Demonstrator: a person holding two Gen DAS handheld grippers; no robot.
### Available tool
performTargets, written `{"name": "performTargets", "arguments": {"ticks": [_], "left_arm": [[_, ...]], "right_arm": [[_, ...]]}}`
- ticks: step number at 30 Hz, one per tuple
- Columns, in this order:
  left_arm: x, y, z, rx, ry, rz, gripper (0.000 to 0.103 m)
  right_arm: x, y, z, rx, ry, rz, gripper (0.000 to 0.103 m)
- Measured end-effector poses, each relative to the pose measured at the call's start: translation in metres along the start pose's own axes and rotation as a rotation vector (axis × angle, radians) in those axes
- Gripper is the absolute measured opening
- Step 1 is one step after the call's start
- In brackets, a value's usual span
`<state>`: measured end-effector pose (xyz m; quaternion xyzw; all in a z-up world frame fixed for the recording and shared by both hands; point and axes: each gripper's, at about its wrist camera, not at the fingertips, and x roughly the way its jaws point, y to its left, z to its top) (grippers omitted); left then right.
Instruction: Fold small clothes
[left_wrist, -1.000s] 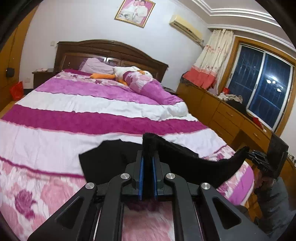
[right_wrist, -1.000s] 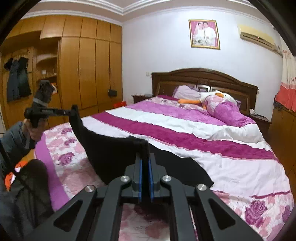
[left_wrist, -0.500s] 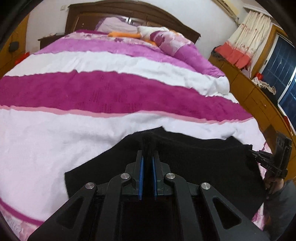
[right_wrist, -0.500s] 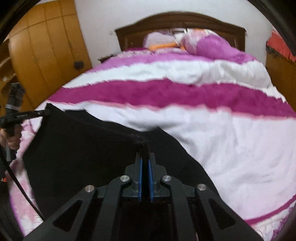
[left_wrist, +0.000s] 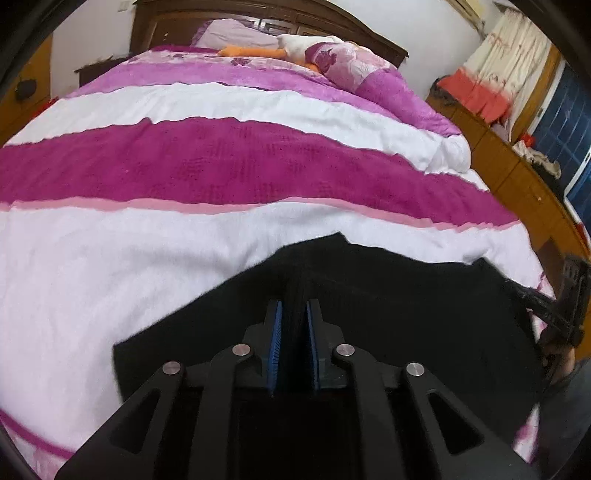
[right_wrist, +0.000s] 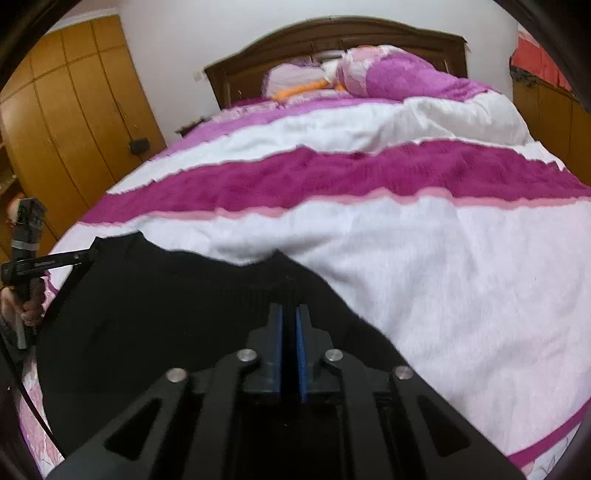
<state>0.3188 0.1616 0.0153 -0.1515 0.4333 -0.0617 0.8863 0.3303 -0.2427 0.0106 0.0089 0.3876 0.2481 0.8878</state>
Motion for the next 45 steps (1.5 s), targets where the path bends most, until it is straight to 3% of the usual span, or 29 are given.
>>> {"name": "performTargets", "arguments": {"ticks": [1, 3, 5, 8, 10, 12, 16, 19, 22, 25, 28, 30, 33, 39, 42, 45], "left_arm": [[-0.018, 0.002, 0.000, -0.022, -0.025, -0.017, 0.002], [-0.046, 0.004, -0.001, -0.044, -0.071, 0.006, 0.012], [-0.087, 0.012, -0.006, -0.100, -0.161, -0.016, 0.019], [-0.131, 0.030, -0.026, -0.192, -0.231, -0.013, 0.026], [-0.150, 0.044, -0.055, -0.261, -0.257, 0.020, 0.028], [-0.156, 0.053, -0.084, -0.314, -0.234, 0.047, 0.028], [-0.164, 0.062, -0.143, -0.355, -0.138, 0.142, 0.028], [-0.163, 0.073, -0.155, -0.344, -0.087, 0.179, 0.028], [-0.168, 0.085, -0.159, -0.339, -0.077, 0.235, 0.028], [-0.178, 0.094, -0.163, -0.351, -0.092, 0.218, 0.028], [-0.180, 0.100, -0.164, -0.356, -0.092, 0.211, 0.028], [-0.176, 0.099, -0.164, -0.352, -0.076, 0.214, 0.028], [-0.169, 0.089, -0.162, -0.322, -0.056, 0.197, 0.028], [-0.151, 0.051, -0.158, -0.226, -0.019, 0.169, 0.028], [-0.141, 0.037, -0.156, -0.203, 0.001, 0.166, 0.028], [-0.133, 0.022, -0.156, -0.163, 0.011, 0.170, 0.028]], "right_arm": [[-0.011, 0.001, 0.000, 0.000, -0.026, -0.030, 0.017], [-0.037, 0.008, -0.001, -0.016, -0.079, -0.127, 0.056], [-0.063, 0.029, 0.002, -0.062, -0.124, -0.282, 0.065], [-0.095, 0.089, -0.002, -0.170, -0.161, -0.369, 0.065], [-0.104, 0.141, -0.015, -0.287, -0.174, -0.361, 0.065], [-0.101, 0.202, -0.040, -0.411, -0.167, -0.335, 0.066], [-0.073, 0.295, -0.095, -0.513, -0.140, -0.229, 0.066], [-0.043, 0.350, -0.126, -0.648, -0.101, -0.230, 0.065], [-0.014, 0.390, -0.146, -0.801, -0.083, -0.290, 0.065], [0.012, 0.422, -0.158, -0.963, -0.090, -0.368, 0.065], [0.026, 0.432, -0.153, -0.995, -0.089, -0.375, 0.064], [0.023, 0.428, -0.144, -0.928, -0.067, -0.355, 0.063], [-0.001, 0.394, -0.131, -0.704, -0.043, -0.282, 0.063], [-0.080, 0.244, -0.144, -0.015, 0.014, -0.005, 0.065], [-0.105, 0.159, -0.169, 0.379, -0.036, 0.120, 0.067], [-0.114, 0.100, -0.191, 0.655, -0.116, 0.214, 0.067]]}}
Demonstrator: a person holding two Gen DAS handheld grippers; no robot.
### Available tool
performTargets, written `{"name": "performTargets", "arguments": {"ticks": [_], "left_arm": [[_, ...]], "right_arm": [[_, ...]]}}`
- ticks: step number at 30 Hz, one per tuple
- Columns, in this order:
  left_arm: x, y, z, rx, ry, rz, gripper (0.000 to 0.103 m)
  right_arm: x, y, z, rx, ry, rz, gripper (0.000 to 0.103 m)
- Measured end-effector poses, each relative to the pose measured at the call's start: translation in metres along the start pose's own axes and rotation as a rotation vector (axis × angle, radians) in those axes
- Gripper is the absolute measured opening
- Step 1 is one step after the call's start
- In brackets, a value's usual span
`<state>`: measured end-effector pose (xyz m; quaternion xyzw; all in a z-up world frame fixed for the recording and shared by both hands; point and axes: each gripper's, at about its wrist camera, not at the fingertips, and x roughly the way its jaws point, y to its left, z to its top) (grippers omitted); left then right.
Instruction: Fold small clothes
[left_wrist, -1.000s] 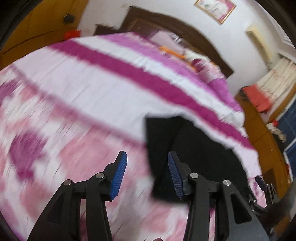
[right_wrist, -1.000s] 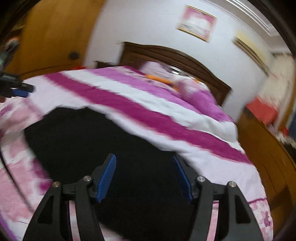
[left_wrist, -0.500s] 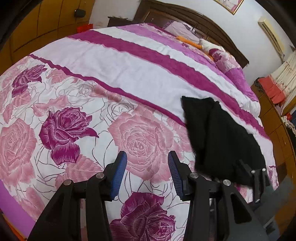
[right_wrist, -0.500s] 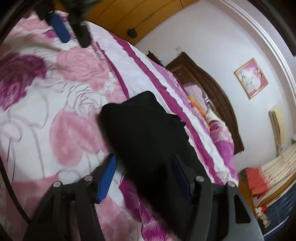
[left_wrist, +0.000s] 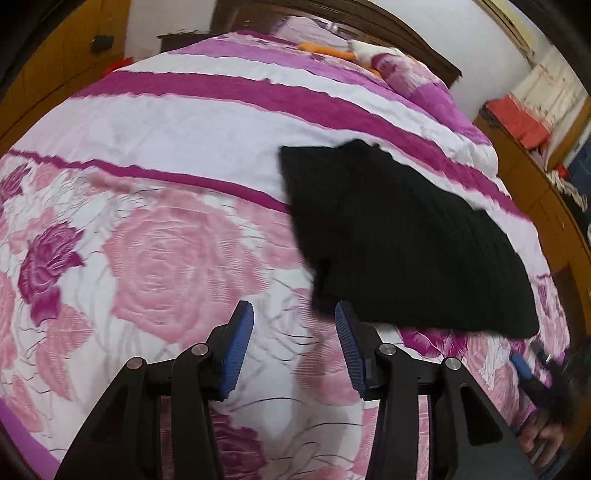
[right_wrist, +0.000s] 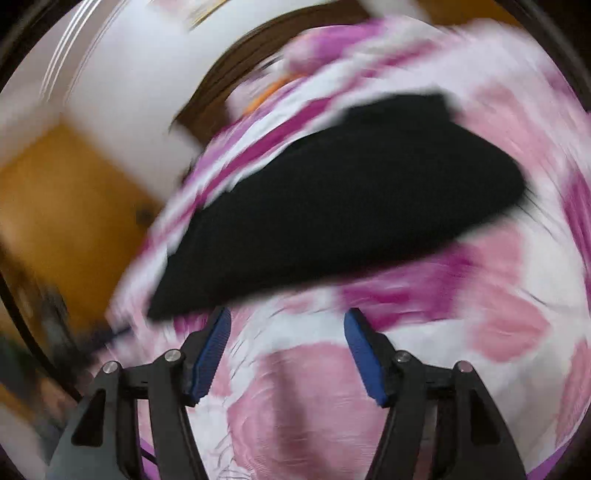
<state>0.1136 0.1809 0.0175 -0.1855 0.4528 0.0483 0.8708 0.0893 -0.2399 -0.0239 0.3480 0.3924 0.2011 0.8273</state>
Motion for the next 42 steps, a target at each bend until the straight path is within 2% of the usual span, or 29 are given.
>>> {"name": "performTargets", "arguments": {"ticks": [1, 3, 8, 12, 17, 19, 21, 23, 27, 32, 35, 38, 42], "left_arm": [[0.002, -0.004, -0.002, 0.015, 0.002, 0.003, 0.028], [0.007, -0.011, -0.005, 0.038, 0.014, 0.017, 0.028], [0.011, -0.008, -0.006, 0.030, 0.024, 0.023, 0.028], [0.009, -0.006, -0.005, 0.023, 0.015, 0.020, 0.028], [0.014, -0.011, -0.005, 0.039, 0.023, 0.028, 0.028], [0.016, -0.013, -0.005, 0.049, 0.026, 0.033, 0.028], [0.017, -0.014, -0.006, 0.055, 0.028, 0.039, 0.028], [0.019, -0.015, -0.006, 0.059, 0.032, 0.047, 0.028], [0.021, -0.019, -0.006, 0.071, 0.035, 0.051, 0.028], [0.023, -0.021, -0.006, 0.083, 0.037, 0.056, 0.028], [0.021, -0.020, -0.005, 0.079, 0.031, 0.048, 0.028], [0.017, -0.026, 0.003, 0.092, 0.013, 0.033, 0.028], [0.010, -0.033, 0.030, 0.104, -0.033, -0.006, 0.028]], "right_arm": [[-0.004, -0.015, 0.005, 0.077, -0.025, 0.046, 0.067], [-0.005, -0.026, 0.010, 0.123, -0.052, 0.059, 0.067], [0.010, -0.037, 0.033, 0.164, -0.138, 0.025, 0.067], [0.030, -0.052, 0.065, 0.248, -0.195, 0.090, 0.067], [0.061, -0.054, 0.092, 0.256, -0.230, 0.127, 0.066], [0.066, -0.057, 0.097, 0.275, -0.242, 0.109, 0.053], [0.062, -0.063, 0.090, 0.305, -0.245, 0.067, 0.027], [0.054, -0.070, 0.079, 0.349, -0.254, 0.110, 0.021], [0.041, -0.075, 0.067, 0.372, -0.289, 0.132, 0.022], [0.043, -0.078, 0.068, 0.361, -0.287, 0.130, 0.022], [0.045, -0.076, 0.074, 0.350, -0.275, 0.102, 0.013], [0.040, -0.064, 0.082, 0.303, -0.262, 0.066, 0.012], [0.032, -0.022, 0.109, 0.191, -0.253, 0.015, 0.011]]}}
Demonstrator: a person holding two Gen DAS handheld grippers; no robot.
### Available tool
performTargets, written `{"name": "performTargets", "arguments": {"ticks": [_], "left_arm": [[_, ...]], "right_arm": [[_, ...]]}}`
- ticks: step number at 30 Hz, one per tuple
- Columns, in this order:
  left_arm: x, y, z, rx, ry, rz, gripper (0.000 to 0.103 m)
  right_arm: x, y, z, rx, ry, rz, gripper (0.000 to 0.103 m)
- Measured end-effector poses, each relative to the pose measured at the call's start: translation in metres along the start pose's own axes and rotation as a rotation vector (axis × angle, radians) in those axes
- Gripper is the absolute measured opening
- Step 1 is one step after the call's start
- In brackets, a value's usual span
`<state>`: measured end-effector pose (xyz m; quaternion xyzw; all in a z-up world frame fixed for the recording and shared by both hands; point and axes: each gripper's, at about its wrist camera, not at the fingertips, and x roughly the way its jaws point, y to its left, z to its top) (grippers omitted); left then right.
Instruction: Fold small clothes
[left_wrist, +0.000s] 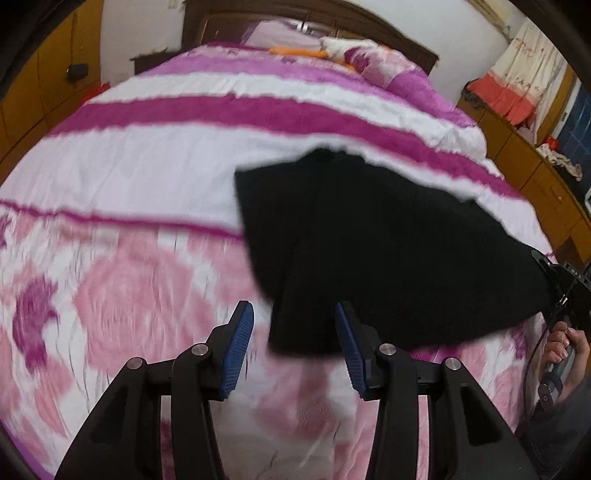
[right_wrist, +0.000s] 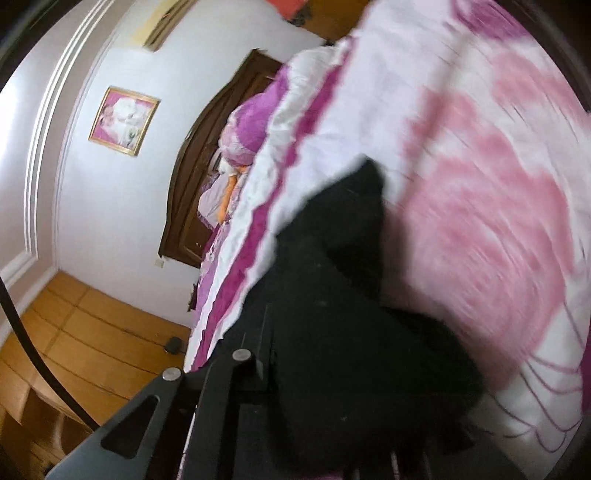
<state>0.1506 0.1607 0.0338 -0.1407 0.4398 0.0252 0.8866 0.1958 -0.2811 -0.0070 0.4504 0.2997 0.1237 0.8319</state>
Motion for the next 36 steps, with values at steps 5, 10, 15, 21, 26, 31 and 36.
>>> {"name": "performTargets", "arguments": {"ticks": [5, 10, 15, 21, 26, 31, 36], "left_arm": [[0.000, 0.014, 0.036, -0.048, -0.065, -0.051, 0.028], [0.003, 0.050, 0.030, -0.138, -0.032, -0.017, 0.028], [0.001, 0.093, 0.018, -0.278, -0.006, 0.041, 0.028], [0.011, 0.088, 0.015, -0.229, 0.036, 0.083, 0.028], [0.013, 0.081, 0.014, -0.206, 0.048, 0.099, 0.028], [0.014, 0.098, 0.010, -0.276, 0.070, 0.123, 0.028], [0.009, 0.103, 0.009, -0.300, 0.054, 0.100, 0.028]], "right_arm": [[0.022, 0.125, 0.001, -0.398, 0.022, -0.165, 0.011], [0.088, 0.238, -0.088, -0.835, 0.080, -0.246, 0.011], [0.172, 0.240, -0.201, -0.941, 0.296, -0.146, 0.011], [0.175, 0.226, -0.229, -1.012, 0.292, -0.143, 0.011], [0.139, 0.271, -0.231, -1.138, 0.150, -0.061, 0.011], [0.166, 0.257, -0.260, -1.149, 0.293, -0.111, 0.011], [0.152, 0.245, -0.266, -1.140, 0.293, -0.052, 0.011]]}}
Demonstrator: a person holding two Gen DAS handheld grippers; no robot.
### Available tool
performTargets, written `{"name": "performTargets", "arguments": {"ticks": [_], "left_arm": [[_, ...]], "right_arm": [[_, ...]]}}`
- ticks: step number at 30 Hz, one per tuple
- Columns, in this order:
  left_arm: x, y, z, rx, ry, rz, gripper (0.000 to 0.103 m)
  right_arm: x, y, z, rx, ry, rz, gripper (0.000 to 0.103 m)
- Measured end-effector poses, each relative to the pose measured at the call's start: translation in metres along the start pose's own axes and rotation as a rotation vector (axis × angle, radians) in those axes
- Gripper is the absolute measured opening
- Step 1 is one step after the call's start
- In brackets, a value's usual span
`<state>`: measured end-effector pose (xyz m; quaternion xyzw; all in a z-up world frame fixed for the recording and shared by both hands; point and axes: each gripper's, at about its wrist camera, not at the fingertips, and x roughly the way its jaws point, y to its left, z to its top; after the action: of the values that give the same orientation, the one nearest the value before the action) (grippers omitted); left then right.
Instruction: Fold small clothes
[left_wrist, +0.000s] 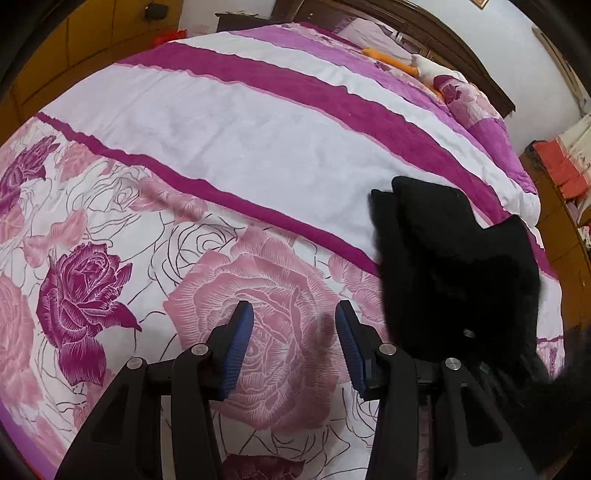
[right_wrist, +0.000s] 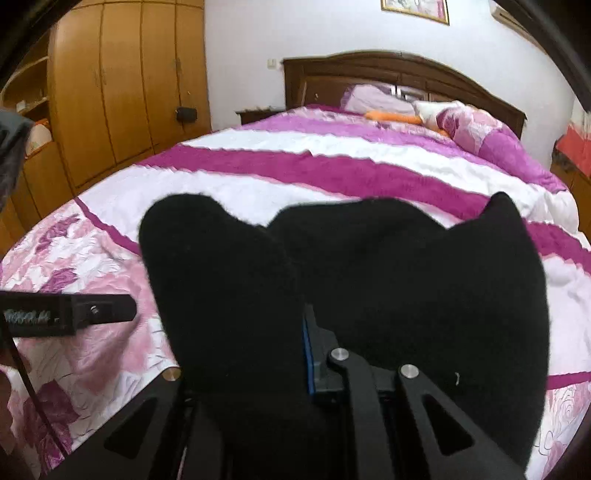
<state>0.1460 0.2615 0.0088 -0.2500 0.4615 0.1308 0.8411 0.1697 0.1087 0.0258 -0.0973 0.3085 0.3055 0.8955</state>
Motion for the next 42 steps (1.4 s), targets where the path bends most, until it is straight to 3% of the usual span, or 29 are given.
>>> {"name": "performTargets", "arguments": {"ticks": [3, 8, 13, 14, 15, 17, 19, 22, 24, 28, 29, 31, 32, 33, 38, 40, 42], "left_arm": [[0.003, -0.007, -0.001, 0.025, 0.010, 0.010, 0.028], [0.007, -0.010, -0.003, 0.048, 0.018, 0.034, 0.028], [0.006, -0.007, -0.002, 0.034, 0.019, 0.025, 0.028], [0.006, -0.008, -0.002, 0.034, 0.018, 0.025, 0.028], [0.005, -0.008, -0.002, 0.037, 0.016, 0.020, 0.028], [0.002, -0.011, -0.003, 0.046, 0.009, 0.006, 0.028], [-0.008, -0.015, -0.006, 0.054, -0.018, -0.016, 0.028], [-0.029, -0.026, -0.009, 0.086, -0.086, -0.075, 0.028], [-0.044, -0.032, -0.012, 0.115, -0.139, -0.104, 0.028], [-0.064, -0.050, -0.010, 0.158, -0.208, -0.168, 0.028], [-0.064, -0.061, -0.007, 0.177, -0.218, -0.185, 0.028], [-0.055, -0.083, -0.001, 0.223, -0.205, -0.194, 0.028], [-0.049, -0.093, 0.001, 0.235, -0.199, -0.197, 0.028], [-0.041, -0.098, 0.002, 0.241, -0.187, -0.195, 0.028], [0.006, -0.114, -0.004, 0.231, -0.105, -0.130, 0.028], [0.017, -0.118, -0.007, 0.241, -0.112, -0.093, 0.028], [0.028, -0.121, -0.009, 0.250, -0.116, -0.080, 0.028]], "right_arm": [[-0.020, 0.012, 0.005, -0.068, -0.085, 0.036, 0.011], [0.001, 0.007, -0.009, -0.047, 0.025, 0.029, 0.011], [0.000, 0.013, -0.011, -0.059, 0.045, 0.043, 0.020], [-0.001, 0.013, -0.011, -0.065, 0.051, 0.051, 0.026], [-0.006, 0.015, -0.012, -0.064, 0.052, 0.066, 0.041], [-0.018, 0.014, -0.012, -0.043, 0.040, 0.113, 0.059], [-0.038, 0.011, -0.013, -0.005, -0.003, 0.183, 0.061], [-0.083, -0.012, -0.017, 0.077, -0.099, 0.258, 0.075], [-0.106, -0.035, -0.022, 0.127, -0.141, 0.262, 0.081], [-0.132, -0.100, -0.036, 0.265, -0.144, 0.257, 0.081], [-0.132, -0.115, -0.040, 0.301, -0.133, 0.257, 0.079], [-0.126, -0.135, -0.043, 0.346, -0.100, 0.250, 0.051], [-0.120, -0.141, -0.042, 0.356, -0.084, 0.244, 0.025], [-0.114, -0.142, -0.039, 0.351, -0.075, 0.244, 0.012], [-0.067, -0.122, -0.013, 0.260, -0.056, 0.331, 0.009], [-0.034, -0.126, -0.014, 0.264, 0.017, 0.242, 0.000], [-0.015, -0.141, -0.027, 0.329, 0.062, 0.223, 0.000]]}}
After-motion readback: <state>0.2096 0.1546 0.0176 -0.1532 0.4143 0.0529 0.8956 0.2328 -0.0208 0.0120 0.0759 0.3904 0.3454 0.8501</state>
